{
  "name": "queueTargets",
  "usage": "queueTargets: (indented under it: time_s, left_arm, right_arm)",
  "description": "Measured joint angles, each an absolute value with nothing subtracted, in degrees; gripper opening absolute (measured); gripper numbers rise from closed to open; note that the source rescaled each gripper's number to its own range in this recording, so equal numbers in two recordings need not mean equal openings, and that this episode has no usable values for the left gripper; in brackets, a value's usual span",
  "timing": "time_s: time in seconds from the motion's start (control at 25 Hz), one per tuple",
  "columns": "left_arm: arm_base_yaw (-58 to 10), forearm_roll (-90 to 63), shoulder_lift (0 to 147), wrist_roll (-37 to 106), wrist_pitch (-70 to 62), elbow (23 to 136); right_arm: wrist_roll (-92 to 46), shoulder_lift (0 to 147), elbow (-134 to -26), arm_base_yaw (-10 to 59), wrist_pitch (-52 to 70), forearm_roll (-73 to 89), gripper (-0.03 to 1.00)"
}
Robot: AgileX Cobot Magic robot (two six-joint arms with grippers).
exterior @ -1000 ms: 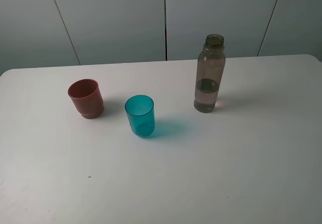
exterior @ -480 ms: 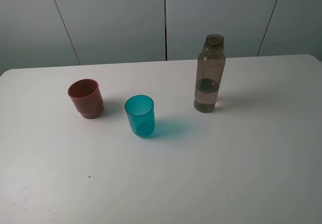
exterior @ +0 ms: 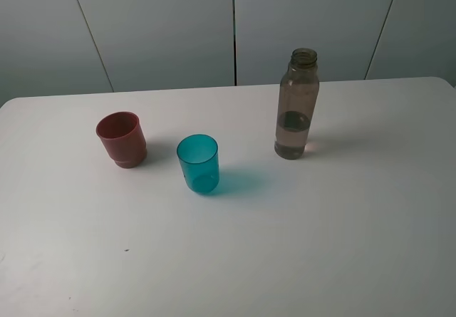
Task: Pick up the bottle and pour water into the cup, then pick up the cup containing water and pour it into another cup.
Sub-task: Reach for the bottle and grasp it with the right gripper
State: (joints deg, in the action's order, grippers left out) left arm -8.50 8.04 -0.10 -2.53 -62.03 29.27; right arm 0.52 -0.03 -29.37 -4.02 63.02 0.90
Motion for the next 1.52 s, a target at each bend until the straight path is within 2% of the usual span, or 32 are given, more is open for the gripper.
queueTargets:
  time_s: [0.72, 1.12, 1.24, 1.52]
  left_arm:
    - [-8.5, 8.0, -0.1, -2.7, -62.0, 29.3]
    - [-8.5, 8.0, -0.1, -2.7, -62.0, 29.3]
    - [-8.5, 8.0, -0.1, -2.7, -62.0, 29.3]
    - [-8.5, 8.0, -0.1, -2.7, -62.0, 29.3]
  right_arm:
    - [0.6, 3.1, -29.8, -4.0, 62.4, 1.3, 1.0]
    - [1.2, 27.7, -32.1, -3.5, 30.5, 8.6, 1.0]
    - [1.0, 34.5, -32.1, 1.2, 26.3, 8.7, 1.0]
    - [0.8, 46.1, -27.1, 18.1, 9.1, 8.6, 1.0]
